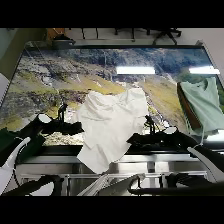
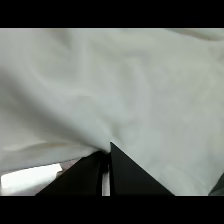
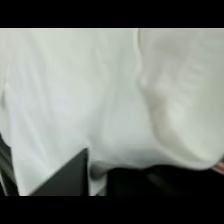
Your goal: Fold the shirts.
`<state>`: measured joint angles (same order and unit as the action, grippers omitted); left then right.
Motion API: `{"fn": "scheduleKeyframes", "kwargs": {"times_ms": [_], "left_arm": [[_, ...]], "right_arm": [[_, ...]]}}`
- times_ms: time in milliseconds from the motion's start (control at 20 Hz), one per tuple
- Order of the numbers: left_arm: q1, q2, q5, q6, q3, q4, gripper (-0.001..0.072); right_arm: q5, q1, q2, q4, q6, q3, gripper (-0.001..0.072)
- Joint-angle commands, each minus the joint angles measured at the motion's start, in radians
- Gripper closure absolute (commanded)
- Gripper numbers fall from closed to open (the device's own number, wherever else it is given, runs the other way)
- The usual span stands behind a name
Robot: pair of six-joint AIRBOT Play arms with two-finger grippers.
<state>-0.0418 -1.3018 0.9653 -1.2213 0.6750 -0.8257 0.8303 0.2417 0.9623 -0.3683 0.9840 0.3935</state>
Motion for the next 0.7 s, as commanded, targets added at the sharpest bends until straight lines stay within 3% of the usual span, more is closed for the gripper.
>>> {"fn": "scheduleKeyframes", "kwargs": {"times_ms": [0, 200, 450, 550, 650], "left_arm": [[-0.001, 0.002, 0.145, 0.009, 0.108, 0.015, 0.0693], [0.006, 0.007, 0.323, -0.011, 0.280, 0.017, 0.0693], [0.119, 0.148, 0.457, -0.107, 0.485, 0.018, 0.0693], [0.167, 0.229, 0.481, -0.123, 0.549, 0.081, 0.0693], [0.201, 0.314, 0.472, -0.117, 0.615, 0.266, 0.0693]], "right_arm": [[-0.010, 0.040, 0.051, 0.255, -0.232, 0.003, 0.0690], [0.114, -0.024, -0.043, 0.253, -0.224, 0.060, 0.0690], [0.373, -0.351, -0.269, -0.034, 0.002, 0.334, 0.0691], [0.473, -0.476, -0.328, 0.003, 0.012, 0.478, 0.0691], [0.536, -0.533, -0.361, 0.100, 0.011, 0.628, 0.0691]]}}
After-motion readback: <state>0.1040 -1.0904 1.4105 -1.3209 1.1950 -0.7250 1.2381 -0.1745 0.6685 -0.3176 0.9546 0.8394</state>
